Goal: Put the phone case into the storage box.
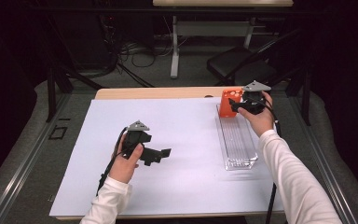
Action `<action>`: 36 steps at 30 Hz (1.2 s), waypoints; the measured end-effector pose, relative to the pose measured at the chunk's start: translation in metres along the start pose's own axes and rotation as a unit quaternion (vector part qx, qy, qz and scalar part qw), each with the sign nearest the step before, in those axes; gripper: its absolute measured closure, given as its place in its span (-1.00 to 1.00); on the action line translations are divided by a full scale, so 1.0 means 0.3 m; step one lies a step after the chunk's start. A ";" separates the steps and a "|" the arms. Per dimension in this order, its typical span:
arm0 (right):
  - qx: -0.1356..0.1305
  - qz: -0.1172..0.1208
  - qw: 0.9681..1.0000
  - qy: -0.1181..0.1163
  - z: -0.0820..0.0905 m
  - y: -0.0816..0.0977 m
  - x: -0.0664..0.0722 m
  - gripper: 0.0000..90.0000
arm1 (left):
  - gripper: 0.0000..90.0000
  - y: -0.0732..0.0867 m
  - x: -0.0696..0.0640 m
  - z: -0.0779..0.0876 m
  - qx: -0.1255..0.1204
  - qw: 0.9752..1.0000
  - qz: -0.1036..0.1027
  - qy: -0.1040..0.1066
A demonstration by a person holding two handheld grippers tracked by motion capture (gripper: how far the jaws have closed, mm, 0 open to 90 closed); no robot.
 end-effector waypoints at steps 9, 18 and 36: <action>0.011 -0.039 0.999 -0.013 0.015 -0.020 0.014 -0.68 | -0.99 -0.001 0.002 0.005 0.003 1.000 -0.001 0.003; 0.009 -0.063 0.998 -0.030 0.031 -0.038 0.016 -0.87 | -0.99 -0.002 0.004 0.009 -0.001 1.000 0.003 0.005; 0.012 -0.098 0.993 -0.059 0.064 -0.050 -0.005 -0.90 | -0.99 -0.005 0.002 0.014 -0.003 1.000 -0.001 0.010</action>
Point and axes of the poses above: each handheld gripper's, and its own axes: z roughly backward along the jaws, y roughly out of its underside, x roughly to its left, the point moved 4 cm from there along -z, roughly forward along the jaws, and after that the axes turned 4 degrees about y, right-handed, at the moved point
